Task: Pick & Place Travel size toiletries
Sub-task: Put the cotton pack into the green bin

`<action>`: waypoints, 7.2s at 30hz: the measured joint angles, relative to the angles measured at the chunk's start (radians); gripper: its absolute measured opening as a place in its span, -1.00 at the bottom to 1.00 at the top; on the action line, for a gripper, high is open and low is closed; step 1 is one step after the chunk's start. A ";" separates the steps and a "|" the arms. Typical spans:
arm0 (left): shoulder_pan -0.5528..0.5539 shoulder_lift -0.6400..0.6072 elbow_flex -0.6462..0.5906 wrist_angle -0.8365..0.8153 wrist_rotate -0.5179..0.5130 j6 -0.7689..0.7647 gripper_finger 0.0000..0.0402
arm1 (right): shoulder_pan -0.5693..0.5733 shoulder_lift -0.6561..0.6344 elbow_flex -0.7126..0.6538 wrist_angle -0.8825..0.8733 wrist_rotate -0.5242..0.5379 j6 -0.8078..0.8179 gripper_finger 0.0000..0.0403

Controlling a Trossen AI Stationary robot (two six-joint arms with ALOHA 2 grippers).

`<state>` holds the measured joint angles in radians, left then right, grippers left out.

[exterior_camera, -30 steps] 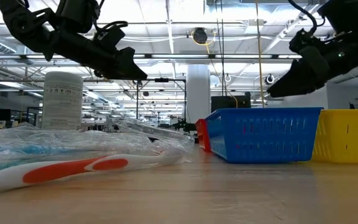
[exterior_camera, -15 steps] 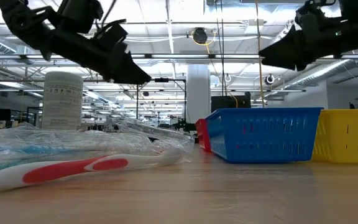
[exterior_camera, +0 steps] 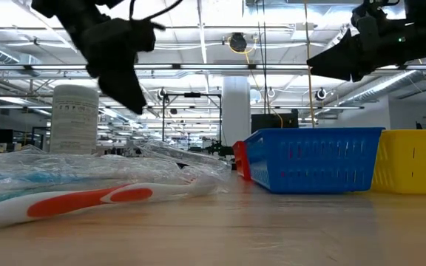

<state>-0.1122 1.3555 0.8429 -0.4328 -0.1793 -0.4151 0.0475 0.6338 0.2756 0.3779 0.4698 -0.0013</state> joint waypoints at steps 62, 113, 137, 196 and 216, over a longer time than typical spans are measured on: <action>0.036 0.002 0.031 0.133 -0.511 0.315 -0.99 | -0.002 0.020 0.000 -0.018 0.001 0.016 0.27; 0.188 0.327 0.027 1.184 -0.028 0.828 -1.00 | -0.092 0.781 0.163 0.748 -0.237 0.043 0.41; 0.162 0.327 0.027 1.185 -0.031 0.746 -0.93 | -0.092 0.782 0.163 0.728 -0.238 0.034 -0.54; 0.152 0.035 0.026 0.407 -0.447 0.388 0.29 | -0.092 0.150 0.068 -0.572 -0.239 0.383 -0.80; 0.152 0.035 0.026 0.407 -0.447 0.383 0.31 | -0.094 0.174 0.069 -0.508 -0.238 0.381 -0.39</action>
<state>0.0399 1.3903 0.8688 -0.0254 -0.6266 -0.0319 -0.0462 0.8082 0.3443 -0.1301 0.2314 0.3800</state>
